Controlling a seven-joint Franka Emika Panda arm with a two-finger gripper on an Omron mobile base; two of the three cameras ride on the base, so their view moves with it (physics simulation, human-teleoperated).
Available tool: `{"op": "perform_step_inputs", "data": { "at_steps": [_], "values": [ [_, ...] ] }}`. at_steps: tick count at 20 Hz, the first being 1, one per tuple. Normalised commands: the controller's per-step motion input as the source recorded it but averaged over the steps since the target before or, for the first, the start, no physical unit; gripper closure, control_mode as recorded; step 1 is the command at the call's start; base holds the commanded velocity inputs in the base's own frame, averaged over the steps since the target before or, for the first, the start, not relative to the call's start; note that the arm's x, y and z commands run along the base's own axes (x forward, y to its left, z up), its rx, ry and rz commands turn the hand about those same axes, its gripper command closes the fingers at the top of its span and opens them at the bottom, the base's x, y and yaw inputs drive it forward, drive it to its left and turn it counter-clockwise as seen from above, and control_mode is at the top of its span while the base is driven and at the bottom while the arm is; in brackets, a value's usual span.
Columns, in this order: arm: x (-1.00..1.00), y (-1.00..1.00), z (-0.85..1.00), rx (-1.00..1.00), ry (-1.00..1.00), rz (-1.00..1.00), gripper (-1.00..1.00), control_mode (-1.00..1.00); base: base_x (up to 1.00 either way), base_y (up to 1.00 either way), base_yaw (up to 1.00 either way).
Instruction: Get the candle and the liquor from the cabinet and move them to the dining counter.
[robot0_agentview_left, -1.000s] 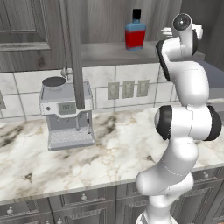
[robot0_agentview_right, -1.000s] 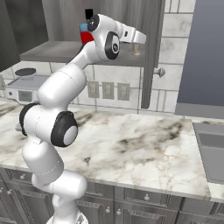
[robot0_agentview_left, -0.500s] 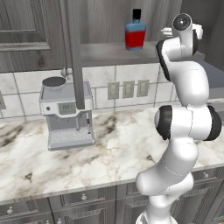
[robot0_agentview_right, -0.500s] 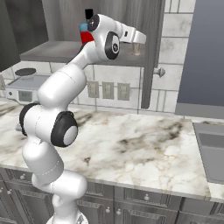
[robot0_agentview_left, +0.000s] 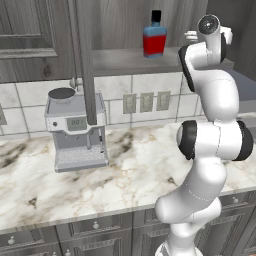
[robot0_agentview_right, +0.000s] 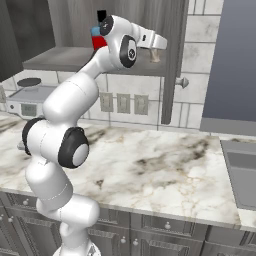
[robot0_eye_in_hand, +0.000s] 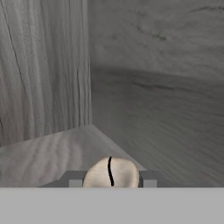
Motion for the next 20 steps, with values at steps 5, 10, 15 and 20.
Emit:
{"op": "perform_step_inputs", "data": {
  "at_steps": [5, 10, 15, 20],
  "values": [
    [0.0, 0.0, 0.0, 0.0, 0.0, 0.0, 1.0, -1.0, 0.0, 0.0, 0.0],
    [0.0, 0.0, 0.0, 0.0, 0.0, 0.0, 1.0, -1.0, 0.0, 0.0, 0.0],
    [0.0, 0.0, 0.0, 0.0, 0.0, 0.0, 1.0, -1.0, 0.0, 0.0, 0.0],
    [0.0, 0.0, 0.0, 0.0, 0.0, 0.0, 1.0, -1.0, 0.0, 0.0, 0.0]
  ]
}}
